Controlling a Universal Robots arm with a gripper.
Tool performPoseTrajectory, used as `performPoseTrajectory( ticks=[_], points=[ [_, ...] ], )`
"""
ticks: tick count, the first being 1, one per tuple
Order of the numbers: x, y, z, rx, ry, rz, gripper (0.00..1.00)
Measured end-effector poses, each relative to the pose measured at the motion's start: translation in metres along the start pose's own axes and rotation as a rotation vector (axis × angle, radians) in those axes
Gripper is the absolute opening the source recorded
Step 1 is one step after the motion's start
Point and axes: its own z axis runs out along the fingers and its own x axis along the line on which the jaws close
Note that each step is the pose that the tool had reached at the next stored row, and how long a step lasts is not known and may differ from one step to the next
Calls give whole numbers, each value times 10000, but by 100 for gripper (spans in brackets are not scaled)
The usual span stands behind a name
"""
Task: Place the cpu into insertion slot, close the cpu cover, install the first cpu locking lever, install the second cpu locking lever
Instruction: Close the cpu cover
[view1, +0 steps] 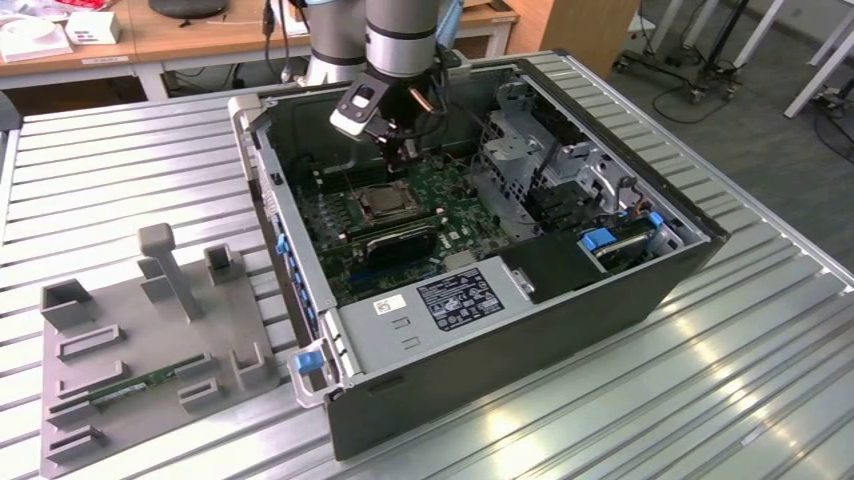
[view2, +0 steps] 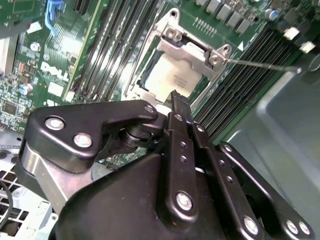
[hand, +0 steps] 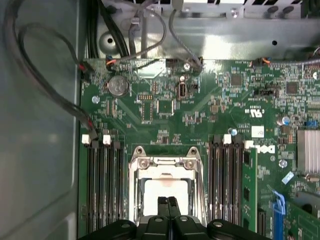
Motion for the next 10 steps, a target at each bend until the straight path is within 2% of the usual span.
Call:
performPoseTrajectory(
  ticks=[7, 10],
  points=[
    [-1, -31, 2, -1, -2, 1, 11],
    [-1, -82, 12, 0, -4, 1, 11]
  ],
)
